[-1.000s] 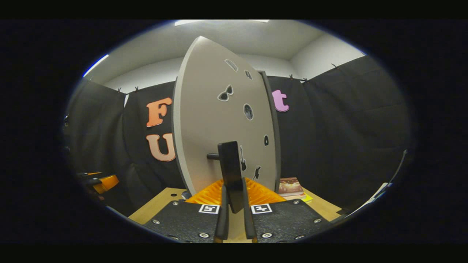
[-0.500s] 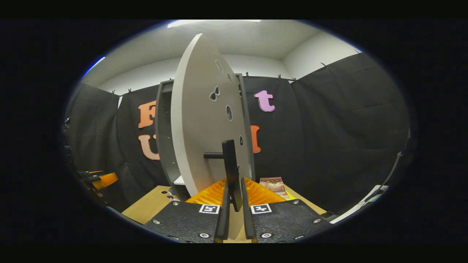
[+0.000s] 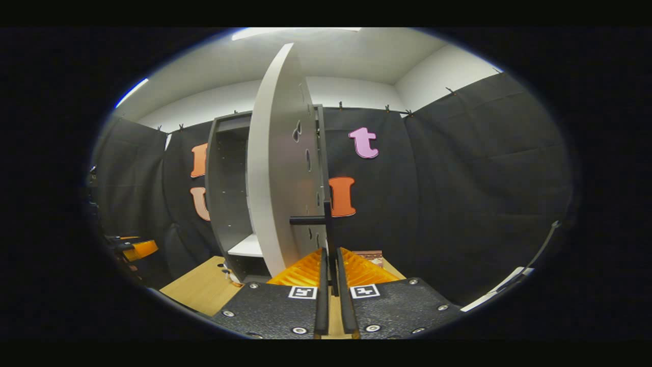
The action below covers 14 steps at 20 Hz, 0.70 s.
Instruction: Open the cabinet door with the right hand, grasp the bottle in the cabinet with the left hand and place it on the coaster, then close the cabinet door with the right hand.
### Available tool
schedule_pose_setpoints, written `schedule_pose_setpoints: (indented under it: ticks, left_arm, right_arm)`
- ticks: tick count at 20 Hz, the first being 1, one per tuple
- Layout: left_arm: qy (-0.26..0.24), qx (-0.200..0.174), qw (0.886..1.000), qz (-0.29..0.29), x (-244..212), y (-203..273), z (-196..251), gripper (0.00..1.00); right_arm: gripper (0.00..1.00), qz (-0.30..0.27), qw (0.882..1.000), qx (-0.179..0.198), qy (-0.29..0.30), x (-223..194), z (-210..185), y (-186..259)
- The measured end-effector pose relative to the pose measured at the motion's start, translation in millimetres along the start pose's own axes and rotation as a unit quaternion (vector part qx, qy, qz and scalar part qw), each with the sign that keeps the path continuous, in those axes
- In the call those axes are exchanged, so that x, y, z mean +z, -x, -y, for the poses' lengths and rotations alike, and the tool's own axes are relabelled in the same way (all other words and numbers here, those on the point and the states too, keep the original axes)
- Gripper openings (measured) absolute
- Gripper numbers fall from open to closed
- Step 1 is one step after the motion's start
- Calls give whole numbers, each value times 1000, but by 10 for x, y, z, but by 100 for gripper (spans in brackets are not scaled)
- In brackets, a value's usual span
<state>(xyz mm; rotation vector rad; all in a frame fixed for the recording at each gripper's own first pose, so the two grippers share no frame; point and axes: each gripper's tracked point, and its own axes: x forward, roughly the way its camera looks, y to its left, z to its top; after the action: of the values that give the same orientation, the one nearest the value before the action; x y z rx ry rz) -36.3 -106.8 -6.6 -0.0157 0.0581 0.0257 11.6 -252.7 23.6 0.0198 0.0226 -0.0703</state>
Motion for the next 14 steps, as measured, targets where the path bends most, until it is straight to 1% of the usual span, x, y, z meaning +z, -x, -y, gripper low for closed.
schedule_pose_setpoints:
  ticks: [1,2,4,8,14]
  left_arm:
    - [-1,1,1000,0,-9,12,28,95]
    - [-3,2,1000,-1,-6,9,55,95]
    - [-2,2,1000,-5,-39,4,121,96]
    - [-1,5,1000,-7,-43,6,202,96]
    - [-4,3,1000,-6,-41,-4,330,96]
  right_arm:
    - [10,0,1000,3,-4,13,44,-1]
    - [21,-1,1000,6,-7,4,83,7]
    - [10,-5,1000,7,-12,-34,182,24]
    - [10,0,1000,-5,3,-17,354,59]
    - [10,1,1000,1,-2,1,373,41]
